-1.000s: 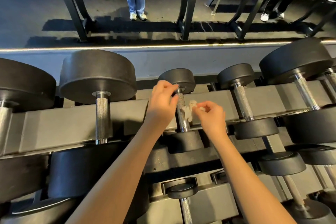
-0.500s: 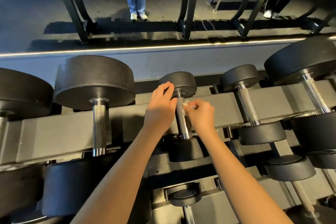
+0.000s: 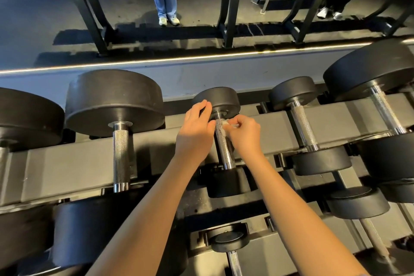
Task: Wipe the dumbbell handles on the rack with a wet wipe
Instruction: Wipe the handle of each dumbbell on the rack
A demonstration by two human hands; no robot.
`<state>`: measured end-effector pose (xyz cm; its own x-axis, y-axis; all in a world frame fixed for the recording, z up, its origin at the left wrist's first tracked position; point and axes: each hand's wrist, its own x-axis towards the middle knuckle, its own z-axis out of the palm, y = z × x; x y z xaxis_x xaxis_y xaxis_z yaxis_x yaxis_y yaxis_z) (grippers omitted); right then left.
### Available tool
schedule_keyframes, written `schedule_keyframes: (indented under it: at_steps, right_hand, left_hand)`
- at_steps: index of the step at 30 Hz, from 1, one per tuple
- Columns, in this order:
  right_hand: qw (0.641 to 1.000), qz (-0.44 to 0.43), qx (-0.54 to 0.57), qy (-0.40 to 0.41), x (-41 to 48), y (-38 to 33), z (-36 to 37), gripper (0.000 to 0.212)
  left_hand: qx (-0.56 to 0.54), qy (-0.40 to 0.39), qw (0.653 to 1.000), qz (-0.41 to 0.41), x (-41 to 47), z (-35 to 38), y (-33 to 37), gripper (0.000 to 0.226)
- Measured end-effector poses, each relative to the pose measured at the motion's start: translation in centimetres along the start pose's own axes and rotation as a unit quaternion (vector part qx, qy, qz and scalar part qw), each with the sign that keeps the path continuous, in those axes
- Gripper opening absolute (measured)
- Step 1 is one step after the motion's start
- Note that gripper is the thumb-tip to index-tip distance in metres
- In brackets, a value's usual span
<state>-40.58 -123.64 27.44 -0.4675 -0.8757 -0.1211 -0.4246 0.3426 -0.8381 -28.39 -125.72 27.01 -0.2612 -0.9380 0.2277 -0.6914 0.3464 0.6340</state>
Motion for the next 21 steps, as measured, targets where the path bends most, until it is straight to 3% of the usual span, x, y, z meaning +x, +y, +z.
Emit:
schedule_keyframes:
  at_steps: [8,14,18,21]
  right_hand:
    - [0.993,0.006,-0.069,-0.091,-2.4,2.9,-2.1,0.012]
    - [0.999,0.020,0.009,-0.026,-0.7,1.0,-0.9,0.020]
    - [0.995,0.027,-0.051,-0.079,-2.0,2.3,-1.9,0.027]
    - [0.984,0.055,-0.091,-0.146,-2.4,2.8,-3.2,0.017]
  left_hand:
    - [0.021,-0.017,1.000,-0.011,0.0,0.0,-0.1,0.048]
    - [0.021,-0.037,0.999,-0.012,0.1,-0.1,-0.2,0.050]
    - [0.035,-0.047,0.998,-0.001,0.0,0.0,0.0,0.051]
    - [0.042,-0.062,0.997,-0.014,0.0,-0.1,0.3,0.053]
